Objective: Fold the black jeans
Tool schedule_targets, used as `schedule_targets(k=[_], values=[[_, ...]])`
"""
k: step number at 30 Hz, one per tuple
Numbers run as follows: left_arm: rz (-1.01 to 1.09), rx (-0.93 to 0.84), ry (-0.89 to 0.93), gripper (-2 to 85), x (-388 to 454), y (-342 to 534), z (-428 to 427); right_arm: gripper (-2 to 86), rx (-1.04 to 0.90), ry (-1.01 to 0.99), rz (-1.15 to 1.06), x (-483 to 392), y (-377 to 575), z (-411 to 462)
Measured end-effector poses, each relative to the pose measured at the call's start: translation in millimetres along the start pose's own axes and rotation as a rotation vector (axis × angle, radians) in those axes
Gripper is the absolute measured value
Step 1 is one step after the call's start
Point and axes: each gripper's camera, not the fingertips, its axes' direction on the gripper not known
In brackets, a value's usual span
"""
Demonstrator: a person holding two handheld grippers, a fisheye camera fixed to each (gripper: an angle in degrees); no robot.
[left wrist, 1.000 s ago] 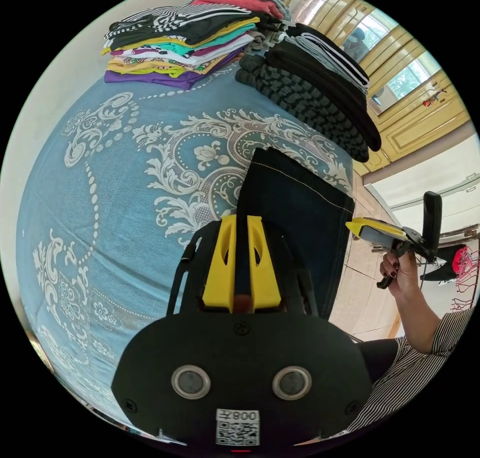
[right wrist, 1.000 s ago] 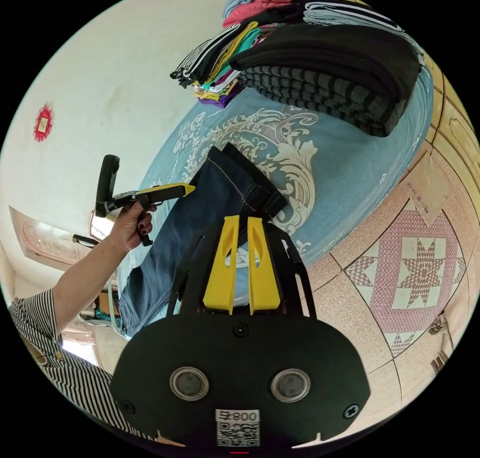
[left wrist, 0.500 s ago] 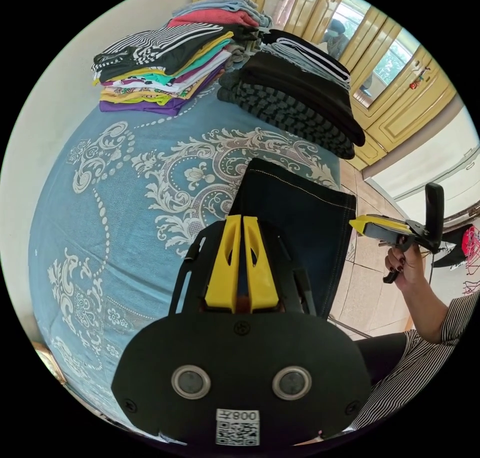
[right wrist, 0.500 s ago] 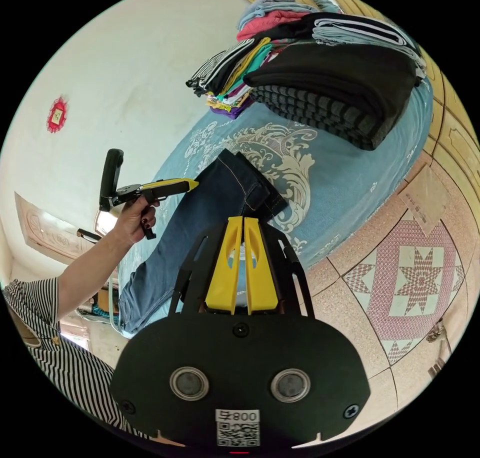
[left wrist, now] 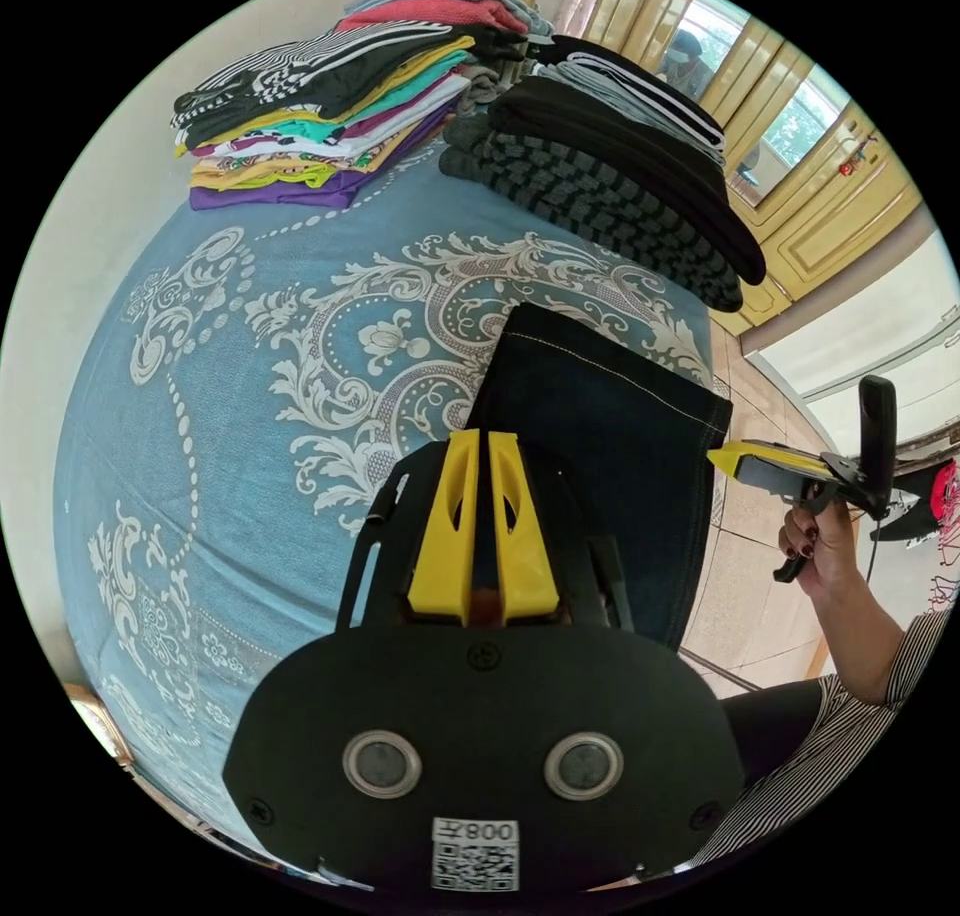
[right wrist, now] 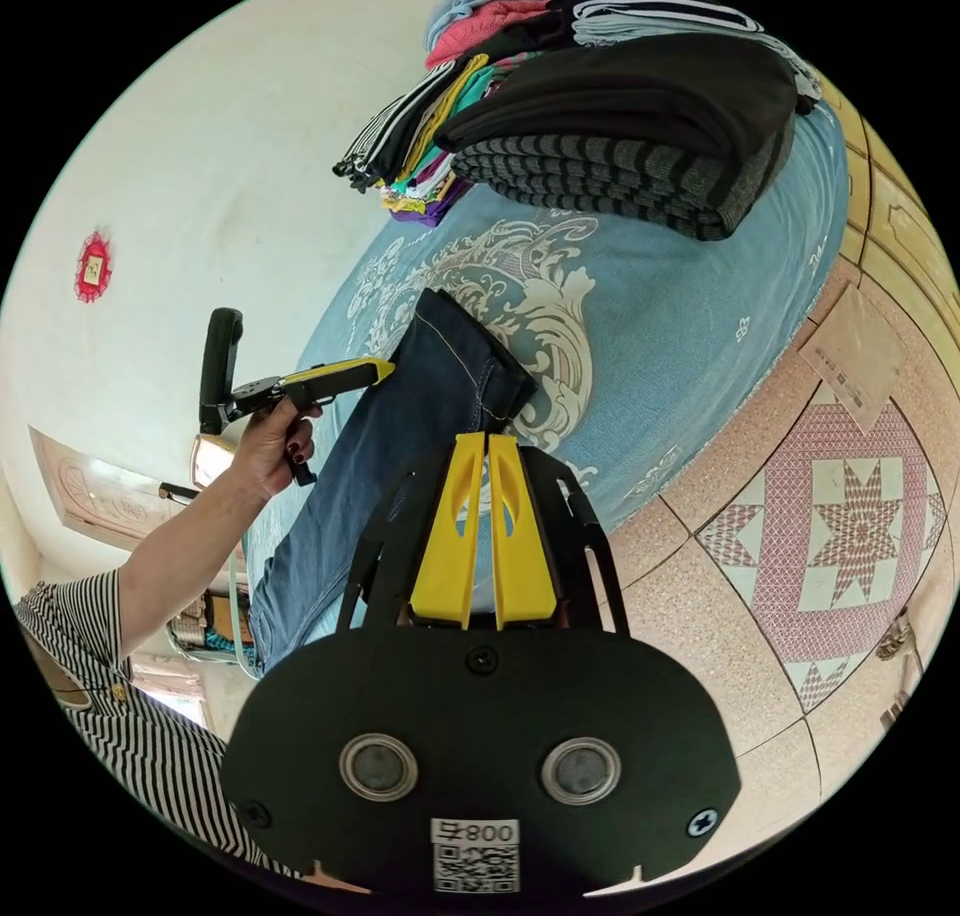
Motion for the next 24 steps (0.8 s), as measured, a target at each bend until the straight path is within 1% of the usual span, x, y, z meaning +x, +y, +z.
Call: schedule_targets(k=[4, 7, 10, 12, 14, 15, 17, 22, 24], values=[[-0.036, 0.075, 0.03, 3.9, -5, 9, -13, 2.3, 0.006, -0.006, -0.001, 3, -1, -3], [-0.047, 0.136, 0.069, 5.6, -5, 20, -24, 4.3, 0.055, 0.023, 0.012, 6, -1, -14], [-0.026, 0.153, 0.109, 6.5, 3, 29, -25, 7.0, 0.082, 0.025, 0.04, 12, -6, -18], [0.004, 0.124, 0.099, 6.9, 9, 31, -19, 8.3, 0.058, -0.013, 0.069, 17, -12, -10], [0.026, 0.024, 0.054, 7.2, 15, 32, -1, 8.7, 0.055, -0.021, 0.099, 19, -14, -4], [0.033, 0.053, 0.035, 7.2, 16, 34, -3, 8.8, 0.06, -0.026, 0.112, 20, -14, -4], [0.055, 0.05, 0.02, 7.1, 18, 37, -5, 8.9, 0.073, -0.037, 0.126, 20, -12, -4], [0.03, 0.057, 0.056, 7.3, 11, 46, -9, 8.6, 0.075, -0.057, 0.136, 17, -17, -3], [0.014, 0.071, 0.062, 7.2, 9, 52, -12, 8.3, 0.072, -0.022, 0.147, 13, -19, -1]])
